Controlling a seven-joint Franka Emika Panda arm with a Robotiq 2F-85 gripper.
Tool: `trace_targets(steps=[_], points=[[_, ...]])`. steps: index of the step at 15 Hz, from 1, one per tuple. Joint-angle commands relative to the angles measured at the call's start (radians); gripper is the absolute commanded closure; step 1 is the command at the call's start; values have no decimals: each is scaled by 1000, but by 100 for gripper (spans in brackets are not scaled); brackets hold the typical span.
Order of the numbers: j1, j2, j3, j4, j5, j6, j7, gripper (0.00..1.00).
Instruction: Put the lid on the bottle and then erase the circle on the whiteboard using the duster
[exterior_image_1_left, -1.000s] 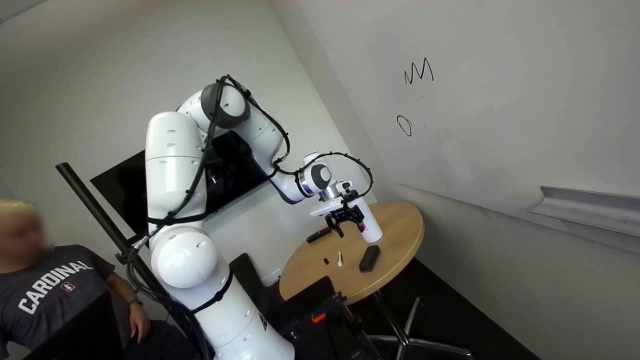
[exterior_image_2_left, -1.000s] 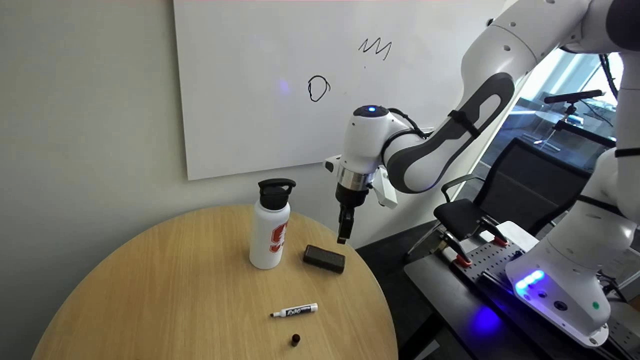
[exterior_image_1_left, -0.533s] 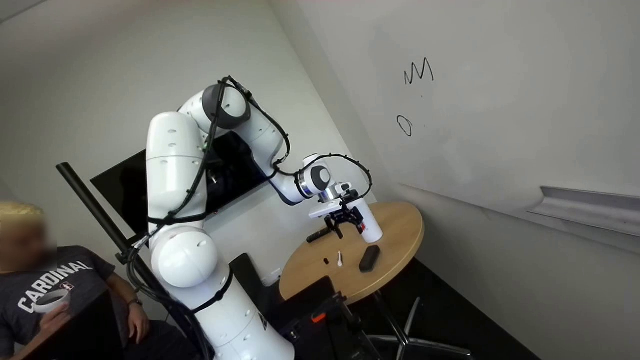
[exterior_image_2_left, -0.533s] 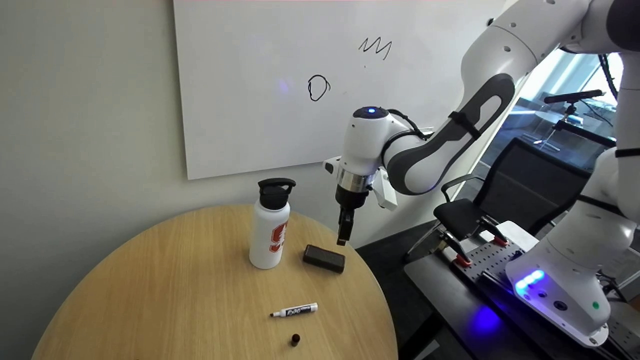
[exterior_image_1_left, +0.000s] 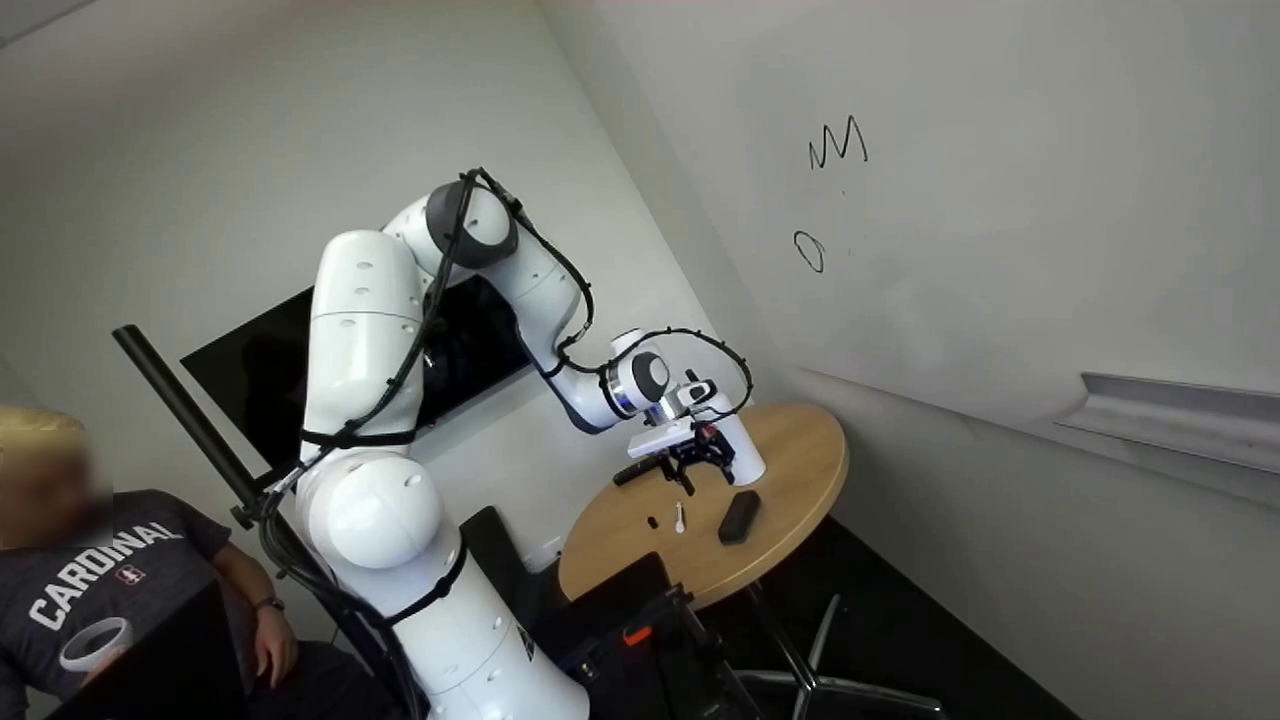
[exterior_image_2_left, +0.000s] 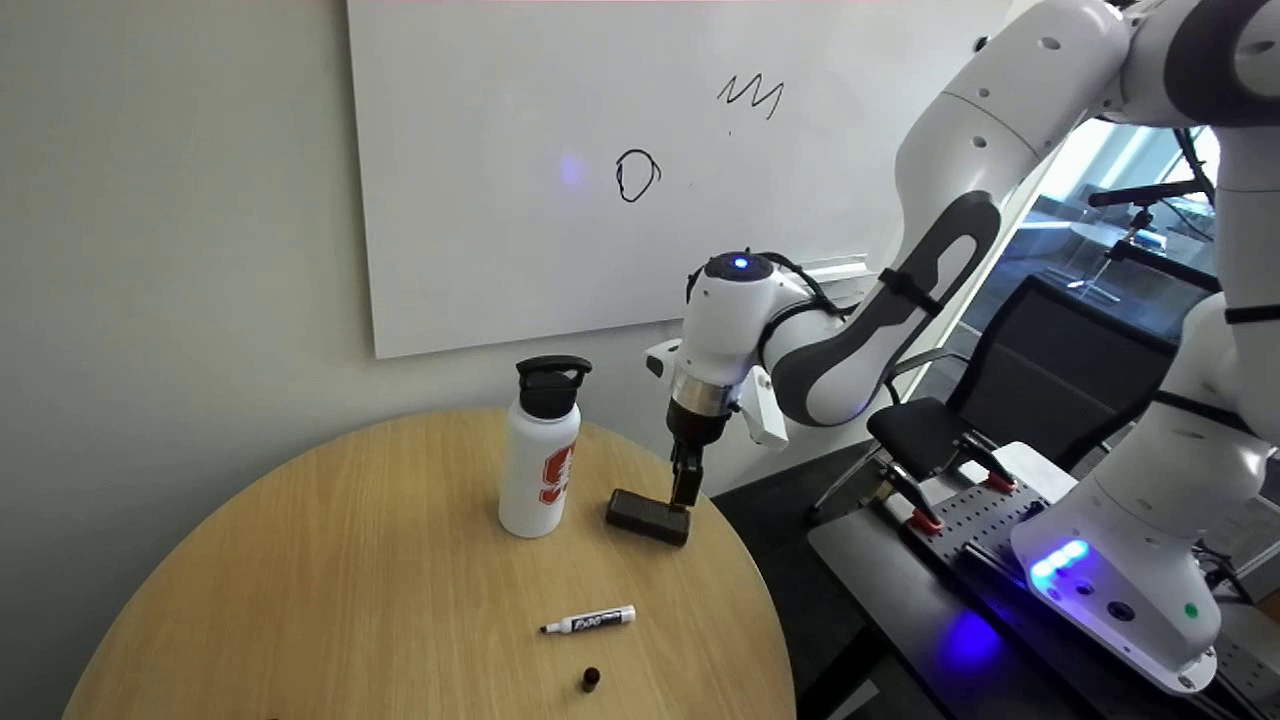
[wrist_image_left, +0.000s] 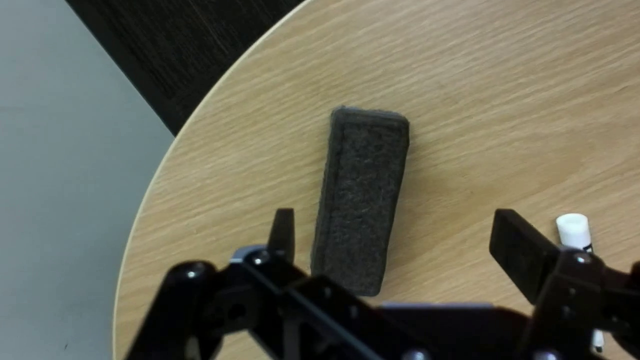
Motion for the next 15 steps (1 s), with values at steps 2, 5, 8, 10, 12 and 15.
trace_targets(steps=[2,5,8,10,12,15], points=[[29,76,-49,-2,29,175,27,0],[64,113,-93,15,71,197,54,0],[68,140,-91,38,115,188,47,0],[74,151,-87,53,137,182,42,0],[88,161,-96,68,149,175,48,0],[95,179,-95,92,166,166,45,0]])
